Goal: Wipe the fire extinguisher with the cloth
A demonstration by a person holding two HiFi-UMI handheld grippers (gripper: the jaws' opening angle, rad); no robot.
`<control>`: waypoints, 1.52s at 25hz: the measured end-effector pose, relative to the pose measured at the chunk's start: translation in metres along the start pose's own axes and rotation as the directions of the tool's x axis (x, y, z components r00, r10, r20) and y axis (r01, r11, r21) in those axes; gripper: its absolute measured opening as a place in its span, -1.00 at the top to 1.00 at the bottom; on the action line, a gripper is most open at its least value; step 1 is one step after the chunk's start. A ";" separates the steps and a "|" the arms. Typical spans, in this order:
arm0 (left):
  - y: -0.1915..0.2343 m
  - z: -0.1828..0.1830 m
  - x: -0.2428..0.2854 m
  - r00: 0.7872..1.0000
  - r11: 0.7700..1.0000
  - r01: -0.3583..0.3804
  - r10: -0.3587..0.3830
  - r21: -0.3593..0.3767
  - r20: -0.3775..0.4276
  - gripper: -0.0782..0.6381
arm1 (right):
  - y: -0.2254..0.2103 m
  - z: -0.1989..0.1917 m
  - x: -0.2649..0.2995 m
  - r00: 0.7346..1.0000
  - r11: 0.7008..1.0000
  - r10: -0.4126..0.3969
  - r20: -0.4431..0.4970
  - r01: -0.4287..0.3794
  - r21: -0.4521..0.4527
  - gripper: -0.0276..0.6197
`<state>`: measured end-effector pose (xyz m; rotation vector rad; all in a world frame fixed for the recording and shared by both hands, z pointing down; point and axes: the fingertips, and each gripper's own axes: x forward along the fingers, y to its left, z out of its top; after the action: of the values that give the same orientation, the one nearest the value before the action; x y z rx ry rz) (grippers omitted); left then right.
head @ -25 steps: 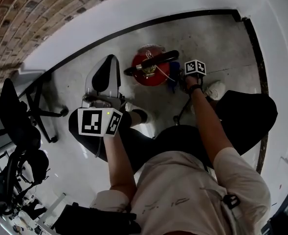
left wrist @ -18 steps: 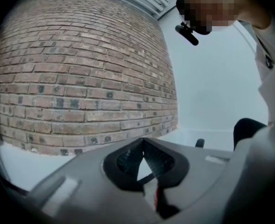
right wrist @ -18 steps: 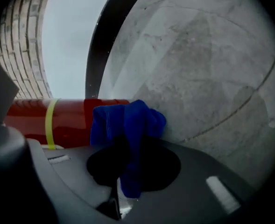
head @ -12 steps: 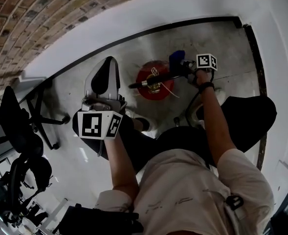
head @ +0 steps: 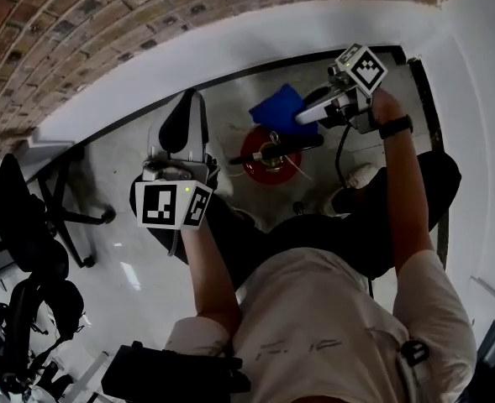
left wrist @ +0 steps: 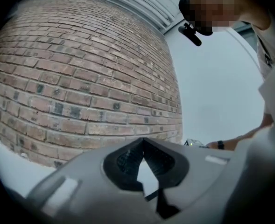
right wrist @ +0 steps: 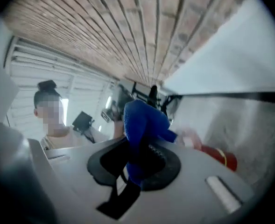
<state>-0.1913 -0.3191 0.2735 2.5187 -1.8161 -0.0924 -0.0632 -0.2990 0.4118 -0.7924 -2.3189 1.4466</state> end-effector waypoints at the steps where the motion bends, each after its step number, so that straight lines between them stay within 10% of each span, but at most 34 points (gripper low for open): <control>1: 0.001 -0.002 0.001 1.000 1.000 -0.002 0.002 -0.002 -0.004 0.78 | -0.009 -0.012 0.011 0.997 0.999 0.034 -0.076 -0.031 0.041 0.73; 5: 0.006 -0.003 0.004 1.000 1.000 -0.012 0.012 0.000 -0.015 0.78 | -0.042 -0.013 0.009 0.983 0.975 0.178 0.037 -0.181 0.130 0.73; 8: 0.011 -0.007 0.003 0.999 1.000 -0.023 0.023 0.004 -0.030 0.78 | -0.117 -0.049 0.003 0.999 0.953 -0.006 0.046 -0.008 0.304 0.73; 10: 0.014 -0.013 0.003 0.998 1.000 -0.031 0.031 0.004 -0.047 0.78 | -0.187 -0.086 0.002 0.985 0.883 -0.171 0.026 0.142 0.448 0.73; 15: 0.002 -0.032 0.009 0.994 1.000 -0.006 0.008 0.015 -0.110 0.78 | -0.320 -0.158 -0.016 0.857 0.710 -0.498 0.135 0.313 0.631 0.72; 20: -0.005 -0.046 0.015 0.988 1.000 0.012 -0.009 0.020 -0.151 0.78 | -0.383 -0.210 -0.030 0.737 0.563 -0.675 0.020 0.498 0.660 0.72; 27: -0.013 -0.061 0.013 0.985 1.000 0.019 -0.018 0.004 -0.170 0.78 | -0.389 -0.208 -0.039 0.745 0.542 -0.666 -0.032 0.513 0.665 0.73; 29: -0.010 -0.053 0.012 0.988 1.000 0.008 -0.006 0.012 -0.154 0.78 | -0.364 -0.160 -0.059 0.736 0.587 -0.676 0.038 0.507 0.631 0.73; 31: -0.007 -0.040 0.010 0.992 1.000 0.000 0.002 0.019 -0.126 0.78 | -0.310 -0.077 -0.078 0.754 0.710 -0.615 0.229 0.404 0.577 0.73; 35: 0.008 -0.026 0.001 0.996 0.999 -0.029 0.030 0.015 -0.082 0.78 | -0.148 0.059 -0.046 0.914 0.952 -0.167 0.371 0.052 0.300 0.72; 38: 0.013 -0.022 -0.004 0.997 0.999 -0.046 0.046 -0.005 -0.058 0.78 | -0.044 0.091 -0.002 0.971 0.984 0.112 0.212 -0.138 0.111 0.72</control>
<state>-0.2035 -0.3195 0.2963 2.4472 -1.8479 -0.0241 -0.1211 -0.3817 0.4100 -0.8008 -2.3307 1.7869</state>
